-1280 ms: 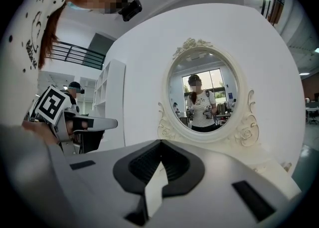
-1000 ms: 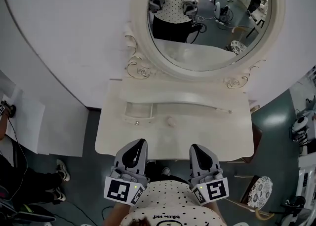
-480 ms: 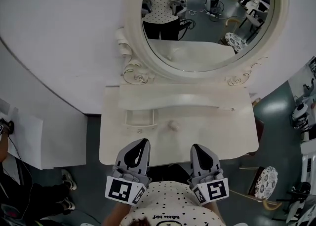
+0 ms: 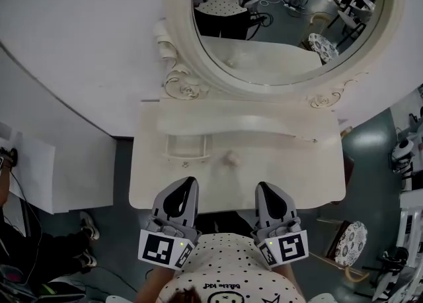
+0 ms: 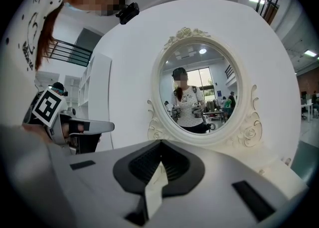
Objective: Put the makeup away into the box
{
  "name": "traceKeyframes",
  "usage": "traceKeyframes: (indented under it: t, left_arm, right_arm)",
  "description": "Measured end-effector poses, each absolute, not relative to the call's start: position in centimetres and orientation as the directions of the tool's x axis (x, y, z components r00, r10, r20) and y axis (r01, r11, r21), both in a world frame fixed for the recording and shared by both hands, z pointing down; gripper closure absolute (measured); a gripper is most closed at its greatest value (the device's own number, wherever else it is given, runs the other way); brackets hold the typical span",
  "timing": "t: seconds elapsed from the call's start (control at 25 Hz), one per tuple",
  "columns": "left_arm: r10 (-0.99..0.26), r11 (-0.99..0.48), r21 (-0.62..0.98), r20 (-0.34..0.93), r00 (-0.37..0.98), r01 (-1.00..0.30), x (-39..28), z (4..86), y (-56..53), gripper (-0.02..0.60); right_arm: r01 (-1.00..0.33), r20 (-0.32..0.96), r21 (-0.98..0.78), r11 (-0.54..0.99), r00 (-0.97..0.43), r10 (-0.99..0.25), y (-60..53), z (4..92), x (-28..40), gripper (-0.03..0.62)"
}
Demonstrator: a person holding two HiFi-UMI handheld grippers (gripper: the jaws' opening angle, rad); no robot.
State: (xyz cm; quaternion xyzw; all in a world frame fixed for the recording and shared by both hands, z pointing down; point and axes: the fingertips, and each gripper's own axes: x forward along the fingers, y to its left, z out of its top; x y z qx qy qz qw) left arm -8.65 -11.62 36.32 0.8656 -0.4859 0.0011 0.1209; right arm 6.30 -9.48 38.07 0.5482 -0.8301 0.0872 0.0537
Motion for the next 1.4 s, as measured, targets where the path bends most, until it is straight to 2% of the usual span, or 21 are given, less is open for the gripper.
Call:
traceKeyframes:
  t: [0.72, 0.84, 0.92, 0.96, 1.24, 1.4]
  left_arm:
    - [-0.883, -0.422, 0.195, 0.136, 0.45, -0.886, -8.6, 36.1, -12.6, 0.577]
    - [-0.885, -0.414, 0.195, 0.144, 0.443, -0.889, -8.7, 36.3, -12.9, 0.577]
    - [-0.885, -0.412, 0.195, 0.146, 0.441, -0.89, -8.7, 36.4, -13.1, 0.577]
    - [-0.885, -0.411, 0.194, 0.148, 0.441, -0.891, -8.7, 36.4, -13.2, 0.577]
    - [-0.891, -0.39, 0.196, 0.165, 0.423, -0.899, -9.0, 36.7, -14.2, 0.577]
    - [-0.897, -0.374, 0.198, 0.171, 0.407, -0.906, -9.5, 36.8, -14.8, 0.577]
  right_arm:
    - [-0.874, 0.192, -0.051, 0.484, -0.484, -0.854, -12.6, 38.3, 6.5, 0.586]
    - [-0.862, 0.259, -0.02, 0.506, -0.493, -0.831, -14.4, 40.9, 6.4, 0.567]
    - [-0.851, 0.32, -0.018, 0.524, -0.502, -0.804, -15.9, 43.5, 6.2, 0.493]
    - [-0.845, 0.354, -0.019, 0.534, -0.505, -0.787, -16.6, 45.0, 6.1, 0.479]
    - [-0.787, 0.607, -0.052, 0.615, -0.513, -0.606, -19.5, 56.0, 4.5, 0.43]
    - [-0.77, 0.699, -0.06, 0.636, -0.487, -0.523, -19.7, 60.6, 4.1, 0.418]
